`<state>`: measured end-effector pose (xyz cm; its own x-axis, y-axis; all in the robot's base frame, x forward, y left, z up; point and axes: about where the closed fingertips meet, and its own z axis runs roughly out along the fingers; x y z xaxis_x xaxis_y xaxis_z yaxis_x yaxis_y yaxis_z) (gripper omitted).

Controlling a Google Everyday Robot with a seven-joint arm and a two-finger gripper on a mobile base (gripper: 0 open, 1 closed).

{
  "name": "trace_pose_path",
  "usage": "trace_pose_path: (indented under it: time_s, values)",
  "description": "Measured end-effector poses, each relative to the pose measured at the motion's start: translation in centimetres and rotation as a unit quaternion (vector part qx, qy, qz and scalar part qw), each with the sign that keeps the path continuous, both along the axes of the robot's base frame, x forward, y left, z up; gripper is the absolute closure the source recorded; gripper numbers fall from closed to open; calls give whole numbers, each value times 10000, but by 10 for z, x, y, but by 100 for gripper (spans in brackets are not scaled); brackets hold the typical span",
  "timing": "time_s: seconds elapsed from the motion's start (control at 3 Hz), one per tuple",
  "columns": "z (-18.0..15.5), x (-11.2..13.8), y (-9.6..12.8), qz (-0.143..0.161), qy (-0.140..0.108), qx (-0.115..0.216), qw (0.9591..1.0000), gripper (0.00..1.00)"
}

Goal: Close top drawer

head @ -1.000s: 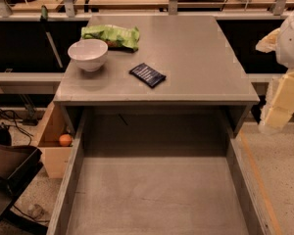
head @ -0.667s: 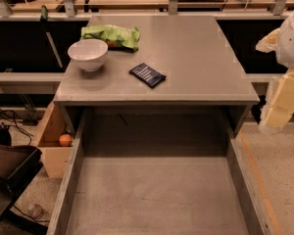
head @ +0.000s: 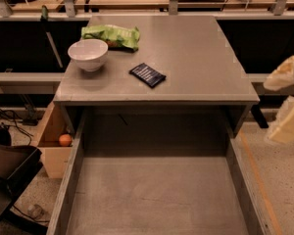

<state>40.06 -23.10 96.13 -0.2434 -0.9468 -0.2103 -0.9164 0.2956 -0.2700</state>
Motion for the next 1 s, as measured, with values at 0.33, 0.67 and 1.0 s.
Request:
trace_pose_path:
  time_s: [0.33,0.67,1.0]
  values:
    - [-3,-65,-18,-96,-484,-130,9987,57]
    - [-22,-144,-35,-196,-569,-469,9971,80]
    - [-78,-205,-44,-329,-66,-600,9976,80]
